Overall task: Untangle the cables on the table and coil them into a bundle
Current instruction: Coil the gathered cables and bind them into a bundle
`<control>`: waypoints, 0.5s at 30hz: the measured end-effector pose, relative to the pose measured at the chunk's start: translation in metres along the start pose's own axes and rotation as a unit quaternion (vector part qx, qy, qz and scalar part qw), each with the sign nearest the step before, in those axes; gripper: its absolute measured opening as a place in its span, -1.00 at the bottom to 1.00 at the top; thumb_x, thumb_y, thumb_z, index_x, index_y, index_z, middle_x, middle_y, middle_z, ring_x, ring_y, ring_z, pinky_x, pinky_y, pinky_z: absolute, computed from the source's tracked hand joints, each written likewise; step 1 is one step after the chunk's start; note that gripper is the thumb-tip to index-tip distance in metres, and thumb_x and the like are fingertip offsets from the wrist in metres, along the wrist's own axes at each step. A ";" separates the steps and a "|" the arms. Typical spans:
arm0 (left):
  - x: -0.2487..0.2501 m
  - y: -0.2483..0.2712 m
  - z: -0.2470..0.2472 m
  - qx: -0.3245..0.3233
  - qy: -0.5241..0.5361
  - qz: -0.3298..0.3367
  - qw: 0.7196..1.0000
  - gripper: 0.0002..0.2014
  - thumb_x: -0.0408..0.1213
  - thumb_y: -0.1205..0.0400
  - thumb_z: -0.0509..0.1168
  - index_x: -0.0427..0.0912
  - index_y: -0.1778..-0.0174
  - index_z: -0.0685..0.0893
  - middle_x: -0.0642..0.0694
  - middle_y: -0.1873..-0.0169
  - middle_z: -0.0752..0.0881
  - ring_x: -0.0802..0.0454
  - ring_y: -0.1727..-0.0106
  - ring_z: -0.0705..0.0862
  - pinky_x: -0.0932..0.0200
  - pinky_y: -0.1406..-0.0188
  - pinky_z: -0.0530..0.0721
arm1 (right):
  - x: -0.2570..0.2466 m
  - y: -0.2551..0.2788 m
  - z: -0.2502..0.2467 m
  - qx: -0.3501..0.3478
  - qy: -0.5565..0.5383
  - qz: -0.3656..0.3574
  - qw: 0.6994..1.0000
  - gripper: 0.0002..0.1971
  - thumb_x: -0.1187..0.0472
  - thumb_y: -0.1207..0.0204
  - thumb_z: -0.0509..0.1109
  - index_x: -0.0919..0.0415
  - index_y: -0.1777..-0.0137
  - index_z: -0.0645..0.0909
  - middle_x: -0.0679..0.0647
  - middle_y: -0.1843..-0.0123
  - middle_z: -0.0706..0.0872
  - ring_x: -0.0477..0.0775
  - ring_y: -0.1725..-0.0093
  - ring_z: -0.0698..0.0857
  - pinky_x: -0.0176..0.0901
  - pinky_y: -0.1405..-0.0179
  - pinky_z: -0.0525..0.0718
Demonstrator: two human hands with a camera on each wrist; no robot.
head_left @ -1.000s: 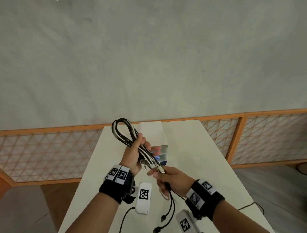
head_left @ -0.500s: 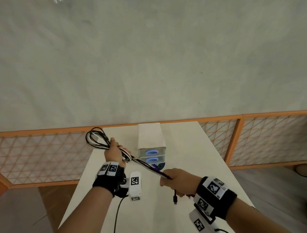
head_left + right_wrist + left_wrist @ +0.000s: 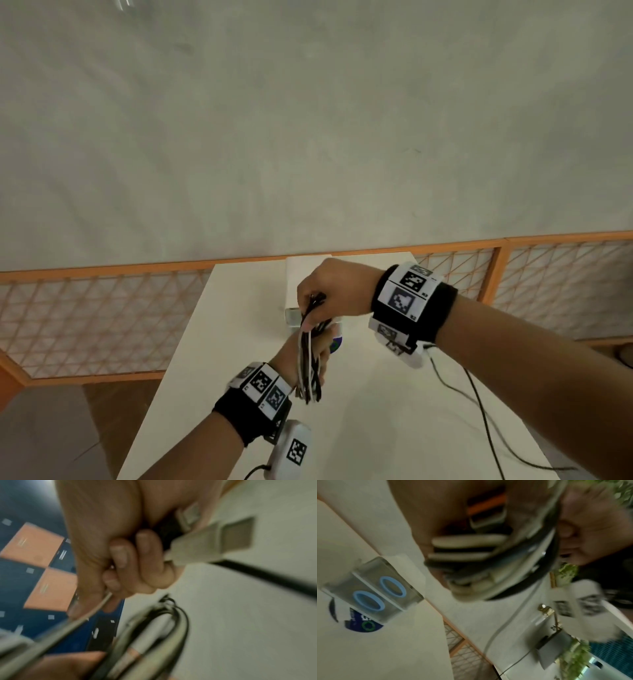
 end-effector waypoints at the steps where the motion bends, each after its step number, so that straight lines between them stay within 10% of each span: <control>1: -0.001 0.003 0.003 -0.013 -0.007 -0.005 1.000 -0.48 -0.26 -0.71 0.18 -0.05 0.66 0.44 0.01 0.78 0.33 0.11 0.82 0.32 0.41 0.76 0.32 | 0.004 -0.003 -0.002 0.010 0.020 -0.008 1.000 -0.73 -0.02 -0.40 0.50 0.20 0.11 0.74 0.06 0.17 0.74 -0.04 0.24 0.59 -0.26 0.28 0.49; 6: 0.011 0.019 0.005 -0.055 -0.014 -0.081 0.995 -0.53 -0.15 -0.68 0.21 -0.02 0.58 0.29 0.04 0.59 0.08 0.12 0.66 0.09 0.34 0.56 0.07 | 0.017 -0.009 0.007 0.068 0.123 -0.012 0.990 -0.63 -0.25 -0.50 0.27 -0.01 -0.04 0.70 0.04 -0.14 0.47 0.03 0.17 0.52 -0.05 0.11 0.60; 10: 0.015 0.026 0.006 -0.045 -0.015 -0.094 0.994 -0.56 -0.17 -0.63 0.24 -0.02 0.58 0.30 0.05 0.63 0.20 0.12 0.67 0.19 0.34 0.58 0.12 | 0.028 -0.017 0.034 0.110 0.158 0.025 0.981 -0.53 -0.37 -0.50 -0.02 -0.20 -0.11 0.59 0.03 -0.39 0.44 0.20 -0.50 0.31 0.35 -0.48 0.19; 15: 0.016 0.038 0.010 -0.057 -0.042 -0.090 0.993 -0.68 -0.15 -0.48 0.31 0.00 0.60 0.46 0.05 0.63 0.23 0.13 0.68 0.20 0.36 0.63 0.19 | 0.037 -0.016 0.046 0.022 -0.075 0.079 0.994 -0.71 -0.25 -0.57 0.12 -0.22 -0.19 0.48 0.09 -0.07 0.61 0.08 -0.07 0.59 0.05 -0.25 0.53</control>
Point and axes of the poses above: each hand's wrist, its own y-axis away from the middle knuckle, its own z-axis out of the palm, x = y × z, the point moved 2 cm from there along -y, towards the middle knuckle
